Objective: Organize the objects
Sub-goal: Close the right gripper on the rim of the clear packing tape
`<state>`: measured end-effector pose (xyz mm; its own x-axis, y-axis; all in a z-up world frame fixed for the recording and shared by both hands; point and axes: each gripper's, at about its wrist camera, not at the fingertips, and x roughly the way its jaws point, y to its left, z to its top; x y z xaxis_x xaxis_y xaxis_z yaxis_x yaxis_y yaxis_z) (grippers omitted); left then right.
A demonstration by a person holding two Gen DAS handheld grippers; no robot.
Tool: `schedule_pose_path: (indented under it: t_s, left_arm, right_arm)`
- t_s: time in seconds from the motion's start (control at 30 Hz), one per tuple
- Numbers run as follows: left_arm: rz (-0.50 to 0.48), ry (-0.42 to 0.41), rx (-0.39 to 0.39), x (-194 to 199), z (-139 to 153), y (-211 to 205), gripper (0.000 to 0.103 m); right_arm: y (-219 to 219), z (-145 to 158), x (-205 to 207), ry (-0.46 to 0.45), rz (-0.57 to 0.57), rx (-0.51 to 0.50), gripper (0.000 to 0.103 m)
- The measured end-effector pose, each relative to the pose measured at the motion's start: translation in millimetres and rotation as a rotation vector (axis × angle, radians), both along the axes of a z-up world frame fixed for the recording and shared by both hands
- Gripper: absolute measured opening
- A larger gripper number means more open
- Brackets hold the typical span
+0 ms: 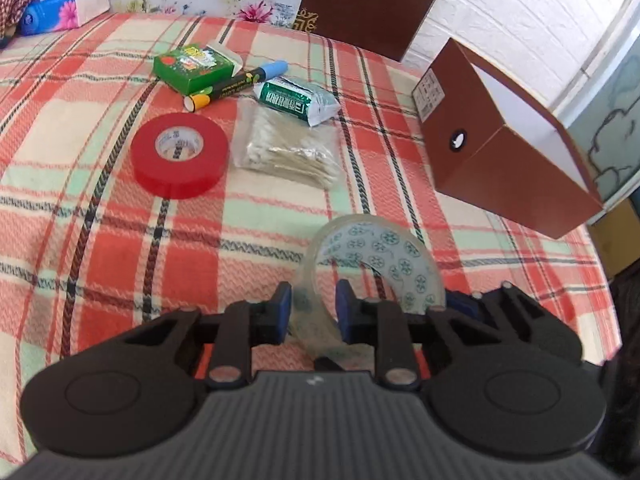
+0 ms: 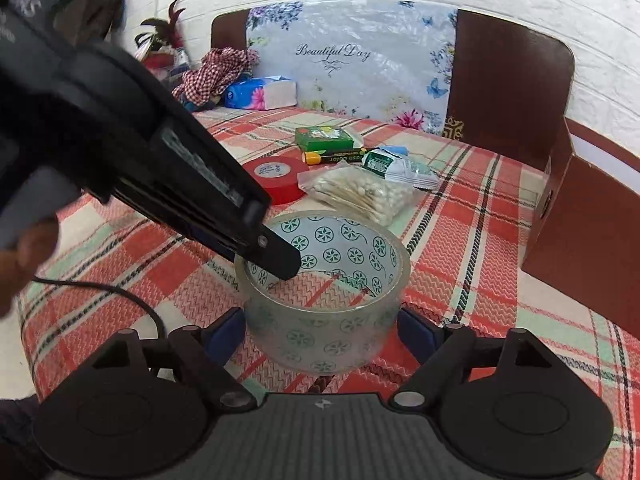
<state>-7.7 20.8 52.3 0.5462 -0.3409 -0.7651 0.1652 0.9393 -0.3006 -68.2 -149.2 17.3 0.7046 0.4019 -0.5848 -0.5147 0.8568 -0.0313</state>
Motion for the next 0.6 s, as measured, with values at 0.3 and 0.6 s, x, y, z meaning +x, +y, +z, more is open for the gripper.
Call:
schedule_pose_path:
  t_s: [0.3, 0.6]
  left_arm:
    - [-0.213, -0.030, 0.061, 0.1, 10.4, -82.7, 0.024]
    - [-0.431, -0.074, 0.099, -5.9, 14.8, -186.2, 0.024]
  right_arm:
    - [-61.0, 5.4, -20.5, -0.017, -0.187, -0.008, 0.082]
    - [-137.8, 7.5, -40.7, -0.034, -0.385, -0.027, 0.082]
